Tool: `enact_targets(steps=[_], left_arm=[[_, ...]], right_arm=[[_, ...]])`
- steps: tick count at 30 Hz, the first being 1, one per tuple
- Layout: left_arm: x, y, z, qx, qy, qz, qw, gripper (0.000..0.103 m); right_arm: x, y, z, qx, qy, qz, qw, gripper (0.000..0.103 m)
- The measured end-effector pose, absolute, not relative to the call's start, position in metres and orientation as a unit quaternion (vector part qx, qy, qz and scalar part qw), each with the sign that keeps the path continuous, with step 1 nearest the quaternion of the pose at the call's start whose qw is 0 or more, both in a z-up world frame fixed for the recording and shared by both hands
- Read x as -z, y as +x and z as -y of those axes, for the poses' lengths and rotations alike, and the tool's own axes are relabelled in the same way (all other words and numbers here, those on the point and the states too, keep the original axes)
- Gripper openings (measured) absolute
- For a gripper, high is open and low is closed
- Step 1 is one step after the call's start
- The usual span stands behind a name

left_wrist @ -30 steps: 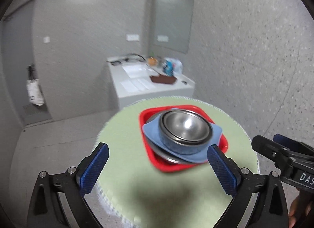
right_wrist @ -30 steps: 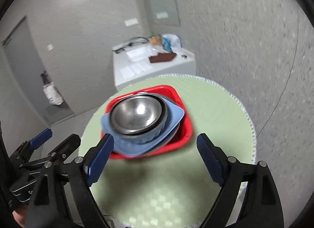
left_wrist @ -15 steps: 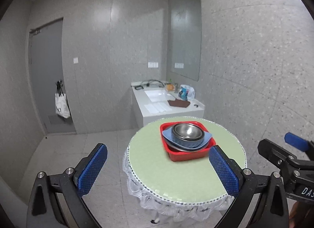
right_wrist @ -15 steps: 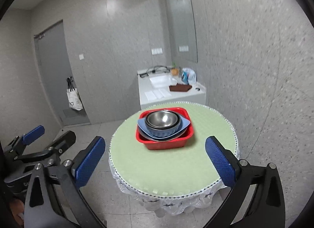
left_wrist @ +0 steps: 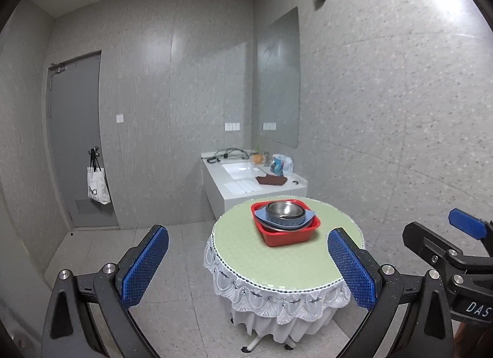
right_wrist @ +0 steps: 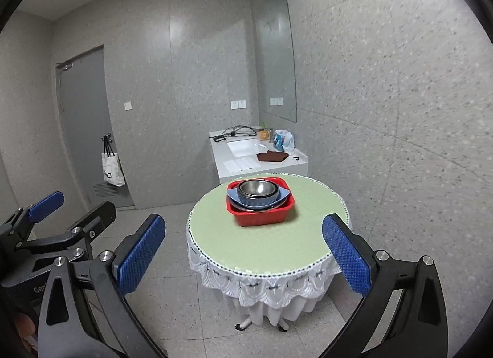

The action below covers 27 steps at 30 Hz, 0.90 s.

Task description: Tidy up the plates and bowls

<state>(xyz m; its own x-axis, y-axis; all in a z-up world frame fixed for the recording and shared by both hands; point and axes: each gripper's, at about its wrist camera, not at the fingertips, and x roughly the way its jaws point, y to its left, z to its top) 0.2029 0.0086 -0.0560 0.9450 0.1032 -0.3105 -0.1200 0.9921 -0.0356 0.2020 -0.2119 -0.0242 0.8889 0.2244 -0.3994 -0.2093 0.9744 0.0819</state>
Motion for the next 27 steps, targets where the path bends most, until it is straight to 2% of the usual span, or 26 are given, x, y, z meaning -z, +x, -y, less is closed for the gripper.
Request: enact_targets(steps=[13,27], left_arm=[[0.044,0.066,0.028,-0.038,-0.023,-0.127,0.991,0.102],[0.034,0.047,0.068,-0.023,-0.02,-0.133,0.991,0.102]], right_arm=[[0.0,0.11,0.238,-0.076,0.018,-0.178,0.981,0.103],[-0.006,0.073,0.284,-0.058,0.015,-0.174,0.983,0.103]])
